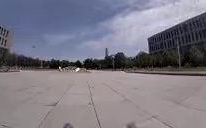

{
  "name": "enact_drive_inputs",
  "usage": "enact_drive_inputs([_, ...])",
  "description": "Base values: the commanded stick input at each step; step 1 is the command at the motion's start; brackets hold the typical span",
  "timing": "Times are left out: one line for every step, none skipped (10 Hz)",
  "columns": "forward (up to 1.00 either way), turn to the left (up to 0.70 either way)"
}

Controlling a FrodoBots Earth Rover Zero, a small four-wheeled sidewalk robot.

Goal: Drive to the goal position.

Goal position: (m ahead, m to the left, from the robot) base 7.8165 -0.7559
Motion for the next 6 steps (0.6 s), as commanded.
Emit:
enact_drive_inputs([0.45,0.0])
enact_drive_inputs([0.45,0.0])
enact_drive_inputs([0.45,0.0])
enact_drive_inputs([0.45,0.0])
enact_drive_inputs([0.45,0.0])
enact_drive_inputs([0.45,0.0])
